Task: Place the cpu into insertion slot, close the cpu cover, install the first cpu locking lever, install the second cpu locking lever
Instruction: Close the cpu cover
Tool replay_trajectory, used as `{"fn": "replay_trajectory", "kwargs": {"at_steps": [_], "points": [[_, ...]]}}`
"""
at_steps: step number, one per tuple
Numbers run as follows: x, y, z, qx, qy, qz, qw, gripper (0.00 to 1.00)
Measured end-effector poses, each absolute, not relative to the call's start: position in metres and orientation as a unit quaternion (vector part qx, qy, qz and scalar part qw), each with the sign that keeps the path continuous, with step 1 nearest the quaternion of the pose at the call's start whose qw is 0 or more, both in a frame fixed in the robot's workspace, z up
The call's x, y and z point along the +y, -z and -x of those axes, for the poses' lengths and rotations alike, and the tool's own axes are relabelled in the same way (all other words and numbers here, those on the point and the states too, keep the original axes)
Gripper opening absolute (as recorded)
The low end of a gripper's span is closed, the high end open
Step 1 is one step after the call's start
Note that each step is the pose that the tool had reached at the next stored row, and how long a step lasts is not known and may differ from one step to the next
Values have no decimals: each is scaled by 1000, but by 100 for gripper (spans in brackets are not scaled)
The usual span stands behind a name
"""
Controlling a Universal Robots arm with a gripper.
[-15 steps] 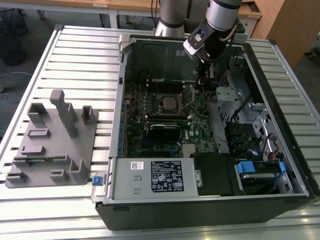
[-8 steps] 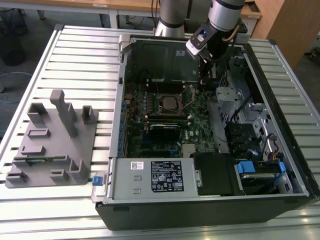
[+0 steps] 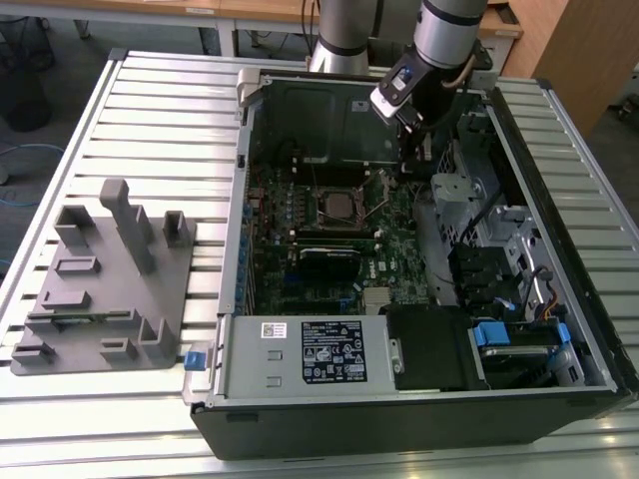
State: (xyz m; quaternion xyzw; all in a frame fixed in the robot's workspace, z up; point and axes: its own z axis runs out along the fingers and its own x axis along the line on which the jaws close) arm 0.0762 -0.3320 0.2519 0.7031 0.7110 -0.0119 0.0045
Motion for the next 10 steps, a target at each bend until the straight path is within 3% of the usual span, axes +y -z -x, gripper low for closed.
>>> {"fn": "replay_trajectory", "kwargs": {"at_steps": [10], "points": [[-332,-247,-76,711,12,-703,5,11]]}}
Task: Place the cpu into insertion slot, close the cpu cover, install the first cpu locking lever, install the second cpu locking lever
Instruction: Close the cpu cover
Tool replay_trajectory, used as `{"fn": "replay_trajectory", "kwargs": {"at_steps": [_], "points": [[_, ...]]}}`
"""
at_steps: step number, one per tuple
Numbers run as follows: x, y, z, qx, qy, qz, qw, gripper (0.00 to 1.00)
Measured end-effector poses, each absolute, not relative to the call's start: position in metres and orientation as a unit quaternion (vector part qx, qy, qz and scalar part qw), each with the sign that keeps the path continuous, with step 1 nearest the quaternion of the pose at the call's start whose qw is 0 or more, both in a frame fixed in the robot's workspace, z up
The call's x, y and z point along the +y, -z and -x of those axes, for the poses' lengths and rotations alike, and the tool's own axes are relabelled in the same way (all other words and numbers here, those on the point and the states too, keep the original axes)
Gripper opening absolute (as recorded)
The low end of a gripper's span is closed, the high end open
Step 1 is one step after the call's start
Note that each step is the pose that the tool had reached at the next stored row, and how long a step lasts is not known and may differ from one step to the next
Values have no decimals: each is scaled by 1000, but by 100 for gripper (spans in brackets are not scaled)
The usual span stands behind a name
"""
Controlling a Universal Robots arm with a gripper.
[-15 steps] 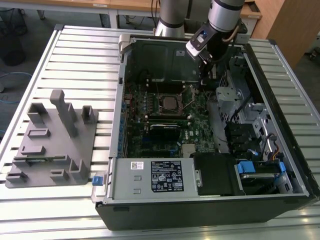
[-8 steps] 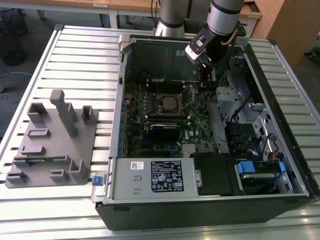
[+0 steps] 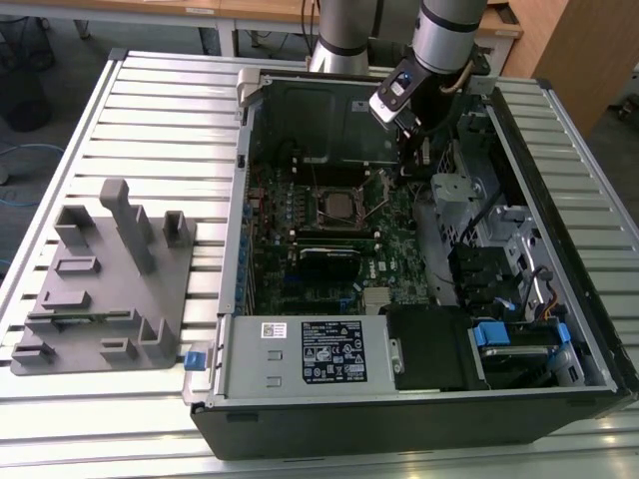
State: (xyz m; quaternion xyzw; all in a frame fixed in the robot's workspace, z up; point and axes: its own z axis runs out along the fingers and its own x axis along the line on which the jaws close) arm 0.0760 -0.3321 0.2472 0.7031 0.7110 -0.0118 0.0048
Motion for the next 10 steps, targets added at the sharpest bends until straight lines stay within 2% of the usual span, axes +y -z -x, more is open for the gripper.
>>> {"fn": "replay_trajectory", "kwargs": {"at_steps": [10], "points": [[-332,-242,-66,711,12,-703,6,11]]}}
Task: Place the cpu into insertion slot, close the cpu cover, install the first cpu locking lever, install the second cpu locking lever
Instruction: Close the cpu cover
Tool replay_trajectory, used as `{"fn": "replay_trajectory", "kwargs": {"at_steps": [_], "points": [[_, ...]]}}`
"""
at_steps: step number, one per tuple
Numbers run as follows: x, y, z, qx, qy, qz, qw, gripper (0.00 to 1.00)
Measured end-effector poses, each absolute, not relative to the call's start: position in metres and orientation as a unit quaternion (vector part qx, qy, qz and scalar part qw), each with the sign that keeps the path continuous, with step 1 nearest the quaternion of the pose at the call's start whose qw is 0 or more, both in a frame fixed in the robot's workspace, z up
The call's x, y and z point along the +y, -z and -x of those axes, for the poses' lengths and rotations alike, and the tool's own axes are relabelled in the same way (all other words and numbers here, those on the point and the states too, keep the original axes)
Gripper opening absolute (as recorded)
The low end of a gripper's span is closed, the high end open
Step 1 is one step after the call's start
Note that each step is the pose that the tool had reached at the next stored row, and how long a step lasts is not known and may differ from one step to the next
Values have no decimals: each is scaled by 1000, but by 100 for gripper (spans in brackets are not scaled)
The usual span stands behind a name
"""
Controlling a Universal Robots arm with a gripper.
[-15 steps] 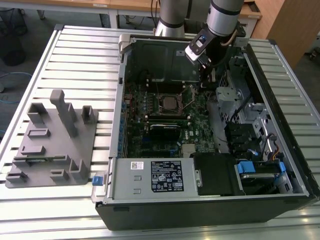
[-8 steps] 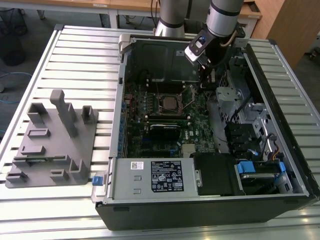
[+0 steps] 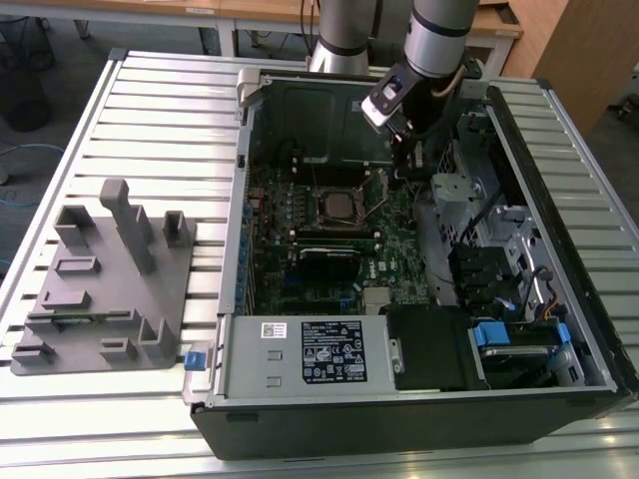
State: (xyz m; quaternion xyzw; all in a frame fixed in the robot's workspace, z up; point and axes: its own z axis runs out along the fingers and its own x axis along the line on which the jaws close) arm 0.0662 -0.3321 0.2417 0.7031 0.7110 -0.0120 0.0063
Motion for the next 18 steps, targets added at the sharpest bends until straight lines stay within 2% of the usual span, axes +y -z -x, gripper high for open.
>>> {"fn": "replay_trajectory", "kwargs": {"at_steps": [18], "points": [[-332,-239,-21,711,8,-703,11,11]]}}
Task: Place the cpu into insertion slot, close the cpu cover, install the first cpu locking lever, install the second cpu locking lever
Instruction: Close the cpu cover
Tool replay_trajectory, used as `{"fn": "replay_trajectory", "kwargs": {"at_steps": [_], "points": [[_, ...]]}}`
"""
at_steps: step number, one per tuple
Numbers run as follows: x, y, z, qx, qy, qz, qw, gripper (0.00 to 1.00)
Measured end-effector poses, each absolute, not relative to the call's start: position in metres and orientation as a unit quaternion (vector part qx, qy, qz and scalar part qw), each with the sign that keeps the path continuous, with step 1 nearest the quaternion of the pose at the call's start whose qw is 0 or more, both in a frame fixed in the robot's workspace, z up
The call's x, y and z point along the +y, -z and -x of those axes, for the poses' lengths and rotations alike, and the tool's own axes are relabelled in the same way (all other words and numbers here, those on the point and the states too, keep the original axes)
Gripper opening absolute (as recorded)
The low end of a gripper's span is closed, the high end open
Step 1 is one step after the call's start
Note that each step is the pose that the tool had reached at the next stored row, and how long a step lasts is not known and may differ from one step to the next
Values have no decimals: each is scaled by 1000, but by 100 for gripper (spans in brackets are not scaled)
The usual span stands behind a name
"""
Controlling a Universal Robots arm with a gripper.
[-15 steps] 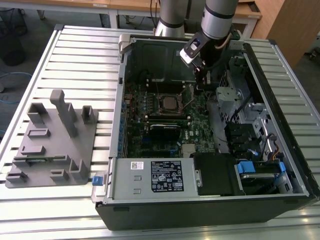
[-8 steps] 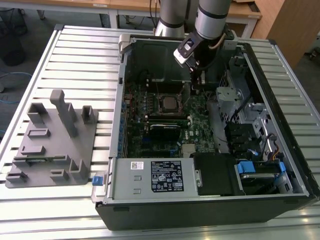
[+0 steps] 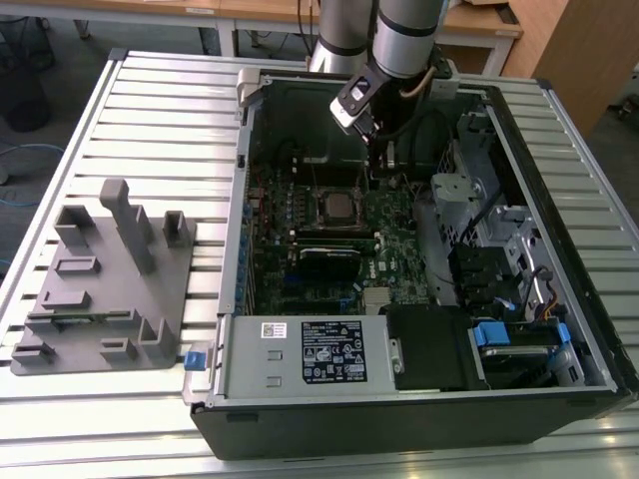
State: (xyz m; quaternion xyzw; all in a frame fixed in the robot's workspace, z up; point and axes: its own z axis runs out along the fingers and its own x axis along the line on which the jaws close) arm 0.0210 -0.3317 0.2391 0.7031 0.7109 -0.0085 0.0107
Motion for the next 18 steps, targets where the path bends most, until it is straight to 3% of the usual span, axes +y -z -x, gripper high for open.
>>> {"fn": "replay_trajectory", "kwargs": {"at_steps": [13,18], "points": [[-332,-238,-6,711,8,-703,12,11],[-332,-237,-6,711,12,-703,7,11]]}}
